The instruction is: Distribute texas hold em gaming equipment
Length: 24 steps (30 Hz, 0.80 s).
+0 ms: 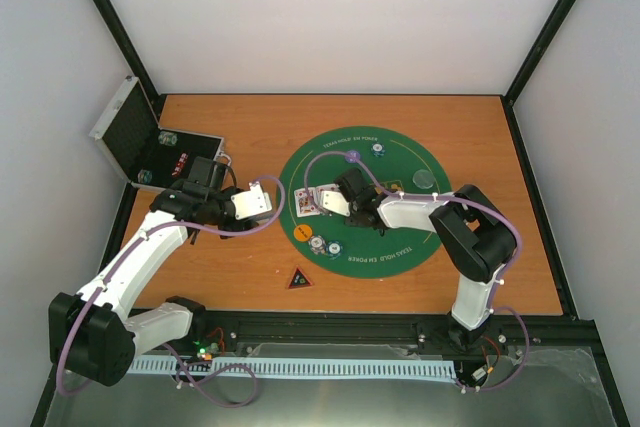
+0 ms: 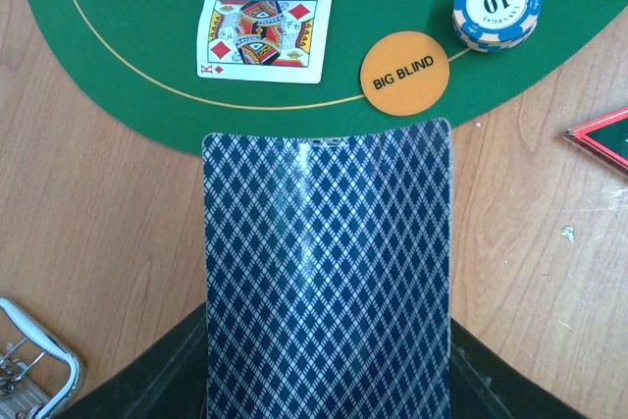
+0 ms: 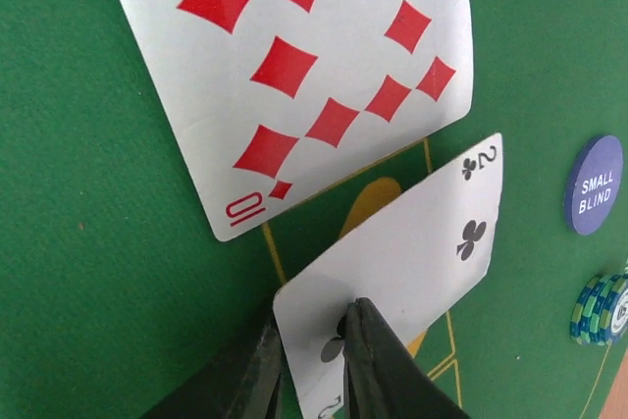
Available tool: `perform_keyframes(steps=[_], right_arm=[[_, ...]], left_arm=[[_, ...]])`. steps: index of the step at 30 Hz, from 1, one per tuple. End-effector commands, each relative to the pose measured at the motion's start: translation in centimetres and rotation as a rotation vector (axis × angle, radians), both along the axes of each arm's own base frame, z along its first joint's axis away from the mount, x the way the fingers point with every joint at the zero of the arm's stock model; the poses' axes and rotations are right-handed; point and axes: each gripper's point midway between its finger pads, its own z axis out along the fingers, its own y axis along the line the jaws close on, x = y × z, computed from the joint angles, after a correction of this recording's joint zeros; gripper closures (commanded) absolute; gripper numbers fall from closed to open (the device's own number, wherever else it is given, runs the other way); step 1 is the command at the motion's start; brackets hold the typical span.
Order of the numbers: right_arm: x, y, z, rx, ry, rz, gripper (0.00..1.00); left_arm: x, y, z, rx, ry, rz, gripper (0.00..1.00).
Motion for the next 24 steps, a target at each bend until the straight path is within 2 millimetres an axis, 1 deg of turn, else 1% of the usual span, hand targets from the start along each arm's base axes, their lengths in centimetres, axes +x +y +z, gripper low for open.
perform_keyframes(steps=[1, 4, 6, 9, 12, 14, 17, 20, 22, 24], right_arm=[[-1.6, -0.3, -0.7, -0.024, 0.059, 0.011, 0.8], [-2.1, -0.1, -0.4, -0.017, 0.07, 0.023, 0.76], [-2.3, 0.3, 0.2, 0.005, 0.072, 0.032, 0.72], [-2.7, 1.7, 2.1, 0.101, 0.084, 0.041, 0.63], [-2.7, 3.2, 5.0, 0.23, 0.073, 0.041, 0.52], [-2.5, 3.7, 7.1, 0.327, 0.066, 0.017, 0.5], [-1.4, 3.5, 11.0, 0.517, 0.059, -0.084, 0.48], [-1.1, 3.1, 15.6, 0.742, 0.09, -0.161, 0.43], [-1.4, 3.6, 18.5, 0.883, 0.126, -0.187, 0.36], [-2.9, 5.4, 20.8, 1.013, 0.238, -0.142, 0.3]], left_arm=[[0.4, -0.1, 0.8, -0.005, -0.03, -0.01, 0.52], [0.5, -0.2, 0.8, -0.008, -0.029, -0.01, 0.52], [0.5, -0.2, 0.8, -0.006, -0.029, -0.01, 0.52], [0.5, -0.2, 0.8, -0.007, -0.026, -0.009, 0.52], [0.5, -0.2, 0.8, -0.008, -0.024, -0.009, 0.52], [0.4, -0.3, 0.9, -0.013, -0.022, -0.009, 0.52], [0.3, -0.3, 0.9, -0.016, -0.019, -0.01, 0.52], [0.2, -0.3, 0.9, -0.019, -0.017, -0.011, 0.52], [0.2, -0.4, 1.0, -0.024, -0.019, -0.015, 0.52], [0.3, -0.6, 1.0, -0.03, -0.021, -0.021, 0.52]])
